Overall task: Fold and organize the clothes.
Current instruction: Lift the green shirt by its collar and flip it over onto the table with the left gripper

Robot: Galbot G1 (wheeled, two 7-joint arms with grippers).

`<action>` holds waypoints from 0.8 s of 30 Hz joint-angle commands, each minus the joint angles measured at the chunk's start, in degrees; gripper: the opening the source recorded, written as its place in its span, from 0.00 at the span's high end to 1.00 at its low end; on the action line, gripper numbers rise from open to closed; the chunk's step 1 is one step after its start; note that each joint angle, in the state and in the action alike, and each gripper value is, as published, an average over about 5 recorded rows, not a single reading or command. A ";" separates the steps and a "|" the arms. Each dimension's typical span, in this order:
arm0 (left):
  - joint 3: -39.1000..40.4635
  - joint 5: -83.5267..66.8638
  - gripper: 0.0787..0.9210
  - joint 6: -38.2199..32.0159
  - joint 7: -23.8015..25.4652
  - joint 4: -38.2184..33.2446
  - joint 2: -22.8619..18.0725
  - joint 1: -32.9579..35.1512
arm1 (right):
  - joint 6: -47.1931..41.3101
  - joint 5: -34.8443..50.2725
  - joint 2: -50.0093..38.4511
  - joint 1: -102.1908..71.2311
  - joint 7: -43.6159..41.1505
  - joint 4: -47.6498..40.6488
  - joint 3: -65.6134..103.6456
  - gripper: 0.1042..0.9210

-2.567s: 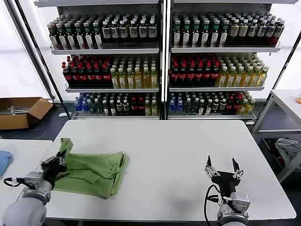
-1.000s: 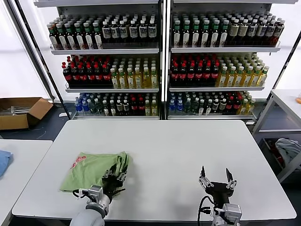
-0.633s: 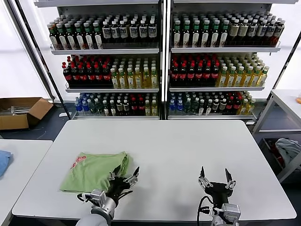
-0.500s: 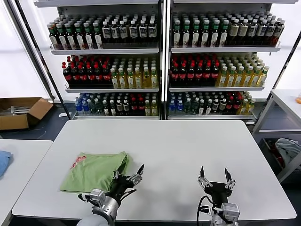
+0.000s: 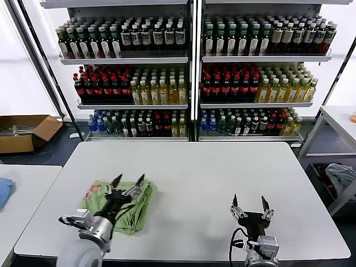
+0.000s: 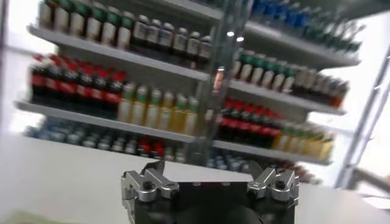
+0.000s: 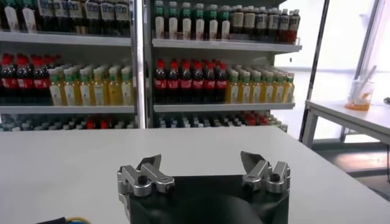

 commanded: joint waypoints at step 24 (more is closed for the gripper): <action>-8.57 2.77 0.12 0.63 4.69 18.97 5.94 -1.45 | 0.08 0.11 -0.05 1.53 -0.46 -0.83 -1.44 0.12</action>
